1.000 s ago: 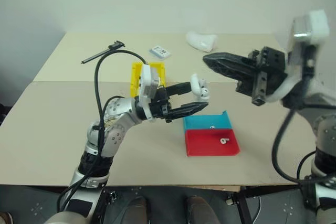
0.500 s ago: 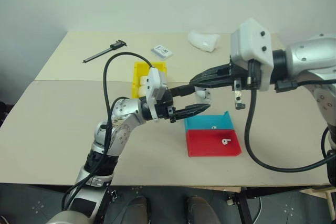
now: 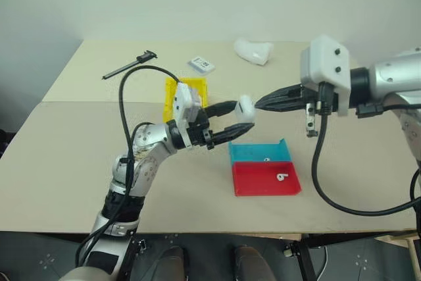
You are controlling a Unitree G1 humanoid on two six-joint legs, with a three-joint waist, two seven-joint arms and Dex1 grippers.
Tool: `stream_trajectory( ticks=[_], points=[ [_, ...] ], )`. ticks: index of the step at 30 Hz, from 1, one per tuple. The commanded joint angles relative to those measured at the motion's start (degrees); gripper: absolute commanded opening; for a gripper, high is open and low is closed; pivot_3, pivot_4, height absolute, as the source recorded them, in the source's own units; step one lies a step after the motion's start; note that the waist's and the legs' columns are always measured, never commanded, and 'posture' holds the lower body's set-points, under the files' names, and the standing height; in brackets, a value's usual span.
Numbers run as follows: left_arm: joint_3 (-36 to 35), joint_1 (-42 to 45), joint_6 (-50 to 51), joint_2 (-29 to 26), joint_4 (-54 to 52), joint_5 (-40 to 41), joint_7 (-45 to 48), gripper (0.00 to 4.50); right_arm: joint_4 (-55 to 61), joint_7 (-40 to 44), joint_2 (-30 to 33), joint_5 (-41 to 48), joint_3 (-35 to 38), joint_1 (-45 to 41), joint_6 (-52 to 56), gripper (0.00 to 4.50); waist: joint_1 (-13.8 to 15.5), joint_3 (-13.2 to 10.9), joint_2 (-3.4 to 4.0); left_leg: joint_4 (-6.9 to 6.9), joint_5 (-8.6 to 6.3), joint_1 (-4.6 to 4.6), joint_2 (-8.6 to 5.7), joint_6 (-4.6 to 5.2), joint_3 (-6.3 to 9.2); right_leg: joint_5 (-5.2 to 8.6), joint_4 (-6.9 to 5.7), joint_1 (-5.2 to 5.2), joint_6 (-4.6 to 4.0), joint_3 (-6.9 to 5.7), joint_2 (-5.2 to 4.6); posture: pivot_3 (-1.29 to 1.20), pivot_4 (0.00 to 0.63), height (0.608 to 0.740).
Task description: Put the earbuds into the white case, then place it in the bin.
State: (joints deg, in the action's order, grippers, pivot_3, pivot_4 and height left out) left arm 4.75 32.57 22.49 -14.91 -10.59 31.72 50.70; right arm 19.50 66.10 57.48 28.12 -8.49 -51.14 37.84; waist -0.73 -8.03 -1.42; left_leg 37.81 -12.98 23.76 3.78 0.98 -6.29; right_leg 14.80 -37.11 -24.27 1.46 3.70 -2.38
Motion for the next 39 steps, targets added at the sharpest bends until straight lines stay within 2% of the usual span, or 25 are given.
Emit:
stream_trajectory(
  ticks=[1, 5, 9, 14, 23, 25, 30, 35, 39],
  points=[
    [-0.76, 0.20, -1.41, 0.26, -3.38, 0.96, -0.59, 2.77, -0.58, -0.06, -0.42, 0.18, 3.19, -1.35, -0.47, 0.13, -0.01, 0.00, 0.00, 0.00, 0.00, 0.00, -0.01, 0.00, -0.01, 0.00, 0.00, 0.00, 0.00, 0.02, -0.01, 0.00, 0.150, 0.740],
    [-1.46, -0.93, -2.25, 0.31, -3.79, -1.56, -4.60, 2.77, -0.96, -2.50, -1.01, 2.50, 7.43, -1.03, 2.24, 0.13, 0.01, 0.00, 0.00, 0.00, 0.00, -0.01, -0.01, 0.00, 0.00, 0.00, -0.01, 0.00, 0.00, 0.00, -0.01, 0.00, 0.150, 0.740],
    [-1.63, -2.17, -5.29, 1.77, -2.66, -8.93, -14.11, 2.77, 2.15, -7.57, -2.34, 2.91, 9.87, 3.78, 5.01, 0.13, 0.07, 0.00, 0.00, 0.00, 0.00, -0.02, -0.01, 0.00, 0.02, 0.00, 0.00, 0.05, 0.00, 0.00, -0.01, 0.00, 0.150, 0.740],
    [-3.30, -1.03, -5.29, 5.09, 1.79, -18.86, -30.14, 2.77, 7.96, -16.34, -6.76, -1.32, 6.92, 12.15, 5.37, 0.13, 0.00, 0.01, -0.01, 0.02, 0.00, -0.05, -0.03, -0.01, 0.04, -0.02, -0.05, 0.08, 0.03, 0.02, -0.03, 0.00, 0.150, 0.740],
    [-3.33, 3.53, -4.45, 8.45, 15.22, -28.65, -44.50, 2.77, 11.10, -25.73, -15.64, -2.10, 3.88, 15.82, 11.99, 0.13, 0.14, 0.01, -0.01, 0.02, 0.01, 0.00, -0.06, -0.02, 0.04, -0.03, -0.03, 0.04, 0.05, -0.01, -0.04, 0.00, 0.150, 0.740],
    [-2.90, 4.18, -4.54, 8.38, 17.62, -29.85, -45.10, 2.77, 11.33, -26.42, -16.21, -2.33, 3.49, 15.77, 12.43, 0.13, 0.19, 0.01, -0.01, 0.02, 0.01, 0.01, -0.07, -0.01, 0.03, -0.03, -0.02, 0.03, 0.05, -0.02, -0.04, 0.00, 0.150, 0.740],
    [-3.22, 5.04, -9.19, 8.44, 21.85, -30.90, -45.10, 4.41, 11.90, -27.70, -17.19, -2.03, 3.72, 16.16, 12.80, 0.00, 0.12, 0.01, -0.01, 0.02, 0.01, 0.02, -0.06, -0.01, 0.00, -0.03, -0.01, 0.02, 0.05, -0.04, -0.04, 0.00, 0.150, 0.740],
    [-5.52, 2.08, -10.10, 6.05, 16.94, -26.05, -38.74, 4.46, 13.18, -29.09, -18.34, -1.69, 4.46, 17.93, 12.22, 0.00, -0.05, 0.01, 0.00, 0.01, 0.01, 0.02, -0.05, -0.02, -0.01, -0.03, -0.02, 0.03, 0.05, -0.06, -0.04, 0.00, 0.150, 0.740],
    [-6.80, -5.51, -4.02, -0.70, 3.84, -20.41, -29.89, 4.46, 13.81, -29.55, -19.81, -2.67, 5.26, 21.21, 7.71, 0.00, -0.36, 0.02, 0.01, -0.01, 0.01, 0.01, -0.03, -0.02, -0.01, -0.03, -0.04, 0.00, 0.05, -0.01, -0.03, 0.00, 0.150, 0.740]
  ],
)
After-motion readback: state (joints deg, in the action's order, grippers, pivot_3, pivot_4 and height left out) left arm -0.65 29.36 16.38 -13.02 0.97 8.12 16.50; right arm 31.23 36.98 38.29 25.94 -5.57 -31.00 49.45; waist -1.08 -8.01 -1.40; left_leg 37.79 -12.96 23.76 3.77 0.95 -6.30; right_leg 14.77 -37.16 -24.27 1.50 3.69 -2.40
